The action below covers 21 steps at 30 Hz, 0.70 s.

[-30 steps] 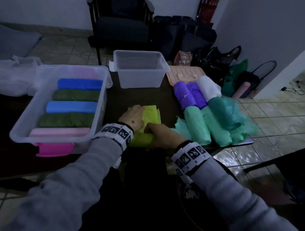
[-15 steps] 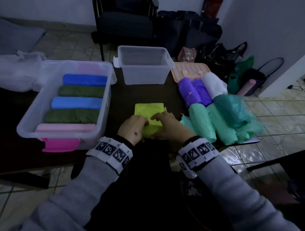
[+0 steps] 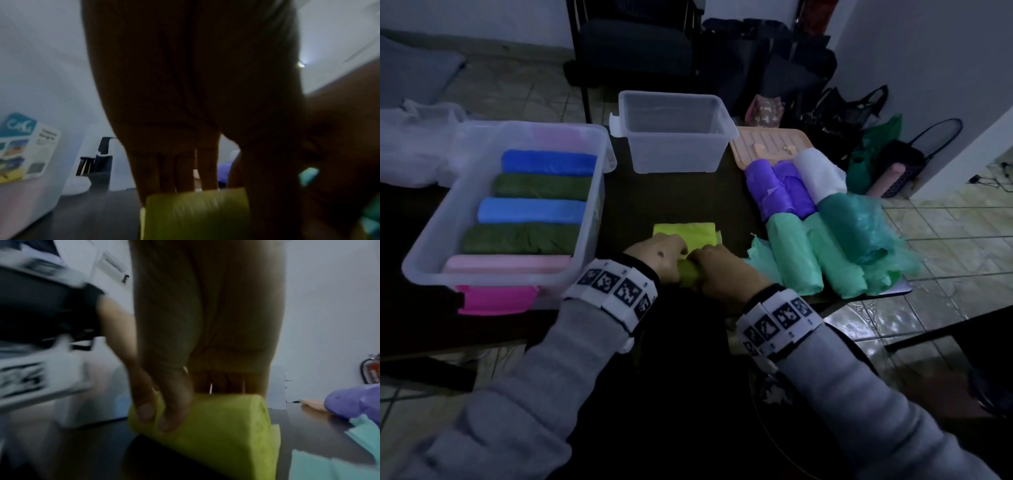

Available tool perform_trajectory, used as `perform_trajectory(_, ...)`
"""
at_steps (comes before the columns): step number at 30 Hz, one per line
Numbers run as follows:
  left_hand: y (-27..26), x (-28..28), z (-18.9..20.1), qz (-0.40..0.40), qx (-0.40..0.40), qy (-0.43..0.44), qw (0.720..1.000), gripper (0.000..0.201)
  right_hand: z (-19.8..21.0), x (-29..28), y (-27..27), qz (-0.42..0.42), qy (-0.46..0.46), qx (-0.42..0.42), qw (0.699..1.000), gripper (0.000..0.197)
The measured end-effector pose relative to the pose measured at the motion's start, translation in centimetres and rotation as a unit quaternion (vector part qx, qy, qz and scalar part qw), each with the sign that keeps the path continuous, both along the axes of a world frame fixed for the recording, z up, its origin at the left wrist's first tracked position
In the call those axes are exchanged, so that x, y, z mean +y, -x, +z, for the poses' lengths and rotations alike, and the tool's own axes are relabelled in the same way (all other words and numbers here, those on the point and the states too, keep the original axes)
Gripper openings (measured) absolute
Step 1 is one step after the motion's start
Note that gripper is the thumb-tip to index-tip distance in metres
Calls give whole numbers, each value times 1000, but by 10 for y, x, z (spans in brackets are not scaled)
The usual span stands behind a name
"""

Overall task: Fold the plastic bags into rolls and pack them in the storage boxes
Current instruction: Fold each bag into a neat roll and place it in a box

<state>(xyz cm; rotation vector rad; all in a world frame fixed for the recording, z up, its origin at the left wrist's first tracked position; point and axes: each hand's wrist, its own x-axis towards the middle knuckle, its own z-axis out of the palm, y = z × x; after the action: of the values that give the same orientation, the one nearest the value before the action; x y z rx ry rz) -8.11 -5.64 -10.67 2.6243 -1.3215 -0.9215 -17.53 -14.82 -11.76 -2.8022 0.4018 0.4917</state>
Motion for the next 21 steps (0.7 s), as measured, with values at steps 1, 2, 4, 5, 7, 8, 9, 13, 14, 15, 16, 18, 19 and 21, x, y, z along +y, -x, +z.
perform_trajectory(1, 2, 2, -2, 2, -21, 31, 999, 52, 3, -2, -3, -5, -13, 25, 1000, 44)
perform_trajectory(2, 3, 4, -4, -1, -47, 61, 997, 48, 6, -4, -6, -7, -25, 50, 998, 45)
perform_trajectory(4, 3, 9, -7, -12, -73, 101, 992, 39, 9, -9, -11, -16, -51, 88, 995, 46)
perform_trajectory(5, 3, 10, -8, -17, -73, 105, 992, 36, 10, -12, -14, -21, -61, 100, 993, 47)
perform_trajectory(7, 4, 12, -8, -26, -75, 107, 991, 35, 9, -18, -18, -19, -64, 123, 990, 46)
perform_trajectory(8, 4, 11, -6, -27, -77, 106, 991, 35, 8, -20, -20, -17, -62, 130, 989, 46)
perform_trajectory(9, 4, 10, -5, -24, -79, 102, 991, 34, 8, -22, -21, -17, -63, 129, 990, 48)
perform_trajectory(13, 3, 2, 3, -12, -59, 54, 997, 37, 6, -22, -12, -52, -56, 7, 997, 56)
perform_trajectory(14, 2, 0, 5, -10, -56, 45, 997, 36, 4, -18, -9, -47, -33, -32, 998, 52)
perform_trajectory(15, 2, -2, 6, -8, -53, 37, 998, 35, 2, -13, -5, -32, -3, -58, 998, 48)
perform_trajectory(16, 0, -3, 6, -2, -47, 31, 998, 35, -1, -7, -1, -16, 25, -76, 997, 46)
perform_trajectory(18, -3, -5, 6, 10, -36, 22, 999, 35, -10, 6, 7, 2, 61, -108, 992, 47)
perform_trajectory(19, -4, -5, 5, 12, -29, 17, 999, 35, -15, 11, 10, 5, 72, -123, 990, 49)
perform_trajectory(21, -6, -4, 4, 15, -15, 2, 1000, 35, -23, 18, 16, 6, 85, -145, 986, 48)
